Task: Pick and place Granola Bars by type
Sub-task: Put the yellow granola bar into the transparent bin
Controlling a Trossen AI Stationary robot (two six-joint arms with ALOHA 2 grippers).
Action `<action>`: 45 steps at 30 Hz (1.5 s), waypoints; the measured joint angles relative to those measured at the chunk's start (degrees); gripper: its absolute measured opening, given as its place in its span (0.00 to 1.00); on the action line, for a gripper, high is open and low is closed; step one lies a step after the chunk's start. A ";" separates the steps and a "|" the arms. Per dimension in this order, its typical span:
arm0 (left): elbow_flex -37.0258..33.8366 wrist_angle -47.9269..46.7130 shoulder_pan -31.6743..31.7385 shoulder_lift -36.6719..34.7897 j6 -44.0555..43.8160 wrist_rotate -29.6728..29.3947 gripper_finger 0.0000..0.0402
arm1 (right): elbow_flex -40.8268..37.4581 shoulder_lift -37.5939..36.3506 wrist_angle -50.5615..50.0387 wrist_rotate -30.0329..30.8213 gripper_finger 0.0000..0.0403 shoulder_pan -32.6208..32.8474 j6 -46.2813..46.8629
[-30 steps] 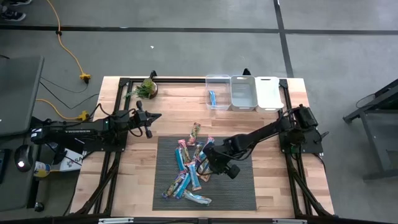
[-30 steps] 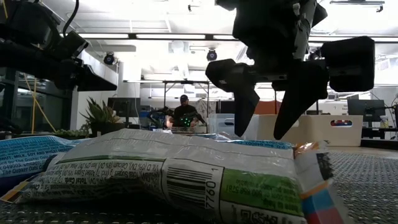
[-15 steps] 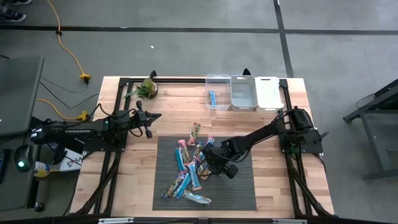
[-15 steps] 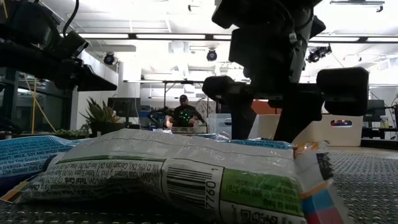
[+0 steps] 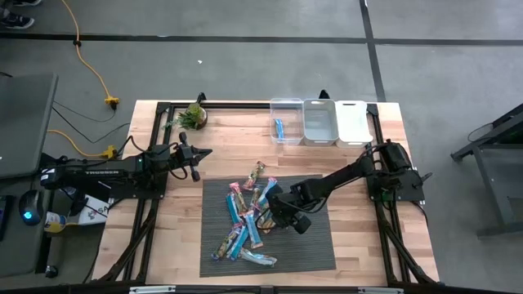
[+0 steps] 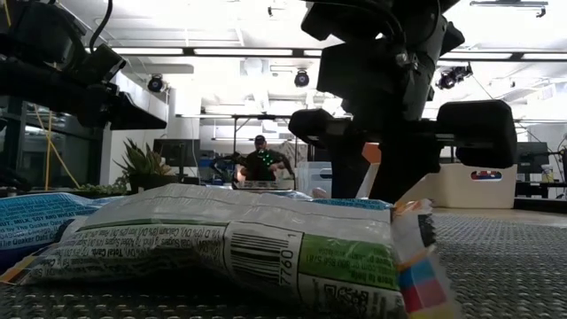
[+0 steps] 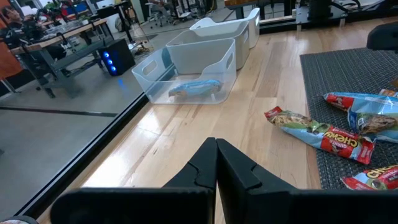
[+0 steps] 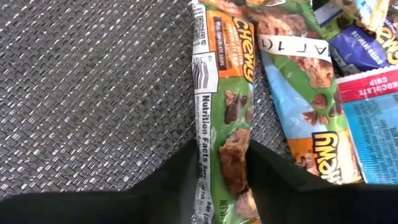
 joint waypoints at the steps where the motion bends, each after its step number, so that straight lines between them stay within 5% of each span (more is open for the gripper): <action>1: 0.00 -0.01 0.00 0.00 0.00 0.00 0.00 | 0.00 0.00 -0.02 0.06 0.25 0.10 0.00; 20: 0.00 -1.31 -0.01 0.02 0.00 0.14 0.00 | 0.00 -8.58 2.03 10.38 0.17 3.43 3.36; 29: 0.00 -1.32 0.01 0.02 0.00 0.09 0.00 | 0.02 -18.96 13.26 29.00 0.17 2.76 12.82; 37: 0.00 -1.32 0.00 0.01 0.00 0.07 0.00 | 0.04 -26.26 21.34 40.59 0.17 -2.91 20.11; 45: 0.00 -1.32 0.01 0.00 0.00 -0.07 0.00 | 0.04 -28.25 22.90 42.92 0.17 -14.73 30.94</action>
